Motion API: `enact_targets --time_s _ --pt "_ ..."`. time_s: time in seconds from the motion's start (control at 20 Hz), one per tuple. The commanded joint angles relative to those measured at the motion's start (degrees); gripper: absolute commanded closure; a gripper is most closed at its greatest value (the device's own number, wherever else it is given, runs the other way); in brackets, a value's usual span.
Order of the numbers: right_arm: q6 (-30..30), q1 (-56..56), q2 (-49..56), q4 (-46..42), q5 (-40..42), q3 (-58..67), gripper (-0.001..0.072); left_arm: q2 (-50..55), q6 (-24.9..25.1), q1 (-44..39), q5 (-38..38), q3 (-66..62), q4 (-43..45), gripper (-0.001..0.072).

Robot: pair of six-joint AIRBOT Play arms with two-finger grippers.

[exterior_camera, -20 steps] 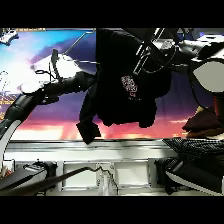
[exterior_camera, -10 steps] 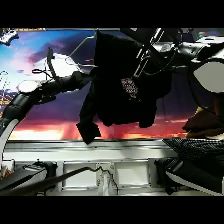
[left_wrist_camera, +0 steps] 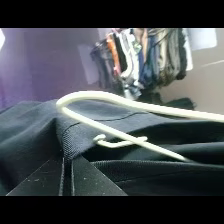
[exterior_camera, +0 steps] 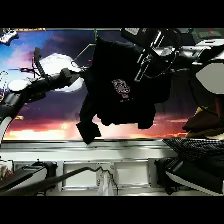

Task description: Fold the clothes and pants, and hang the long-sleeved shirts on hangers.

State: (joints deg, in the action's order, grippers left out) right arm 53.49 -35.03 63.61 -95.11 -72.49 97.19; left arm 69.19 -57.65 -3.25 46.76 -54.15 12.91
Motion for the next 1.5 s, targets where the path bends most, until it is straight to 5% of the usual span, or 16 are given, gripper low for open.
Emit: enact_targets --time_s 0.0,0.65,0.85,1.1,1.3,1.45 --pt "-0.2 0.0 -0.3 -0.2 -1.0 0.1 0.0693 0.5 0.0 0.8 0.5 0.0 2.6 0.0697" --pt "-2.2 0.0 -1.2 -1.1 -12.5 0.1 0.0694 0.4 0.0 10.1 3.5 0.0 3.9 0.0697" --pt "-2.2 0.0 -0.2 -1.7 -12.8 0.0 0.0694 -0.1 0.6 11.9 5.7 0.0 -10.4 0.0696" --pt "-2.0 0.0 2.5 -4.6 -7.3 0.0 0.0694 -6.4 8.2 11.5 16.5 0.0 -27.1 0.0696" --pt "-0.2 0.0 3.2 -10.1 0.6 0.0 0.0694 -14.0 8.2 11.6 18.8 0.0 -26.8 0.0696" --pt "7.5 1.5 2.9 -18.3 8.2 0.4 0.0693 -19.0 8.2 11.6 18.9 0.0 -19.3 0.0697"
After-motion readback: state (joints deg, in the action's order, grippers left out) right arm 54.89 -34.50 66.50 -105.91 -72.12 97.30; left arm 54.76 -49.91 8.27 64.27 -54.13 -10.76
